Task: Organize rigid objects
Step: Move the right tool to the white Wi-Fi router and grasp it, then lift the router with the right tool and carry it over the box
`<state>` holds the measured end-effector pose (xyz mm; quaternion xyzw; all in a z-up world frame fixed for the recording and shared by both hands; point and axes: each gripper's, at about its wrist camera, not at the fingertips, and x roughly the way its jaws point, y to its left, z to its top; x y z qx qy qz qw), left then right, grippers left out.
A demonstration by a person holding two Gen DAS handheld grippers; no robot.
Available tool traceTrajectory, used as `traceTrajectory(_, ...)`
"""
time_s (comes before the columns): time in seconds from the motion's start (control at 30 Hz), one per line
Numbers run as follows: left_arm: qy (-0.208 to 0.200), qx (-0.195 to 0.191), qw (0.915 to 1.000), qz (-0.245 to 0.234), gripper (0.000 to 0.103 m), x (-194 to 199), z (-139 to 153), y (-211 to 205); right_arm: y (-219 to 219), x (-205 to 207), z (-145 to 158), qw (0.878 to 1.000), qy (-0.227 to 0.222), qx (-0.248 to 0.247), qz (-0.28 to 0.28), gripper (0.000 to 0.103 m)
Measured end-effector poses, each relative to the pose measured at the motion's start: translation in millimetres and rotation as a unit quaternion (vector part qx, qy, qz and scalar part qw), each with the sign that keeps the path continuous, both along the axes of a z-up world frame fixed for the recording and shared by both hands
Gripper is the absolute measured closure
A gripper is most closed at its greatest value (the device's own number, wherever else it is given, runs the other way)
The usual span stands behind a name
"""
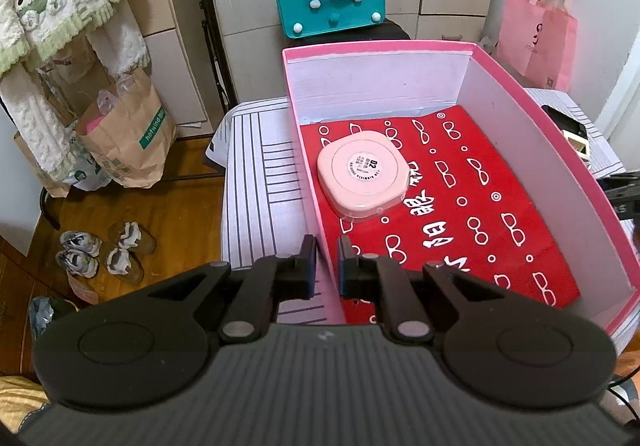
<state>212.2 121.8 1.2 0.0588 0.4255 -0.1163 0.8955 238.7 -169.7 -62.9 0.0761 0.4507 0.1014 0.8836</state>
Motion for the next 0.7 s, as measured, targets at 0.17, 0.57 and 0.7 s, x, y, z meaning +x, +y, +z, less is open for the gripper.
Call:
traceTrajectory(0.17,0.005,-0.01,0.9999,0.002,0.093,2,1,2,22,0,-4,0.996,-0.029,-0.084,0.023,0.031)
traceTrajectory(0.57,0.006,0.002,0.9999,-0.012,0.093,3,1,0,16,-8,-1,0.994,-0.021,-0.094,0.043,0.035)
traceTrajectory(0.7,0.008,0.002,0.9999,-0.013,0.093,1,2,0,9,-5,3,0.996,-0.011,-0.073,0.043,0.036)
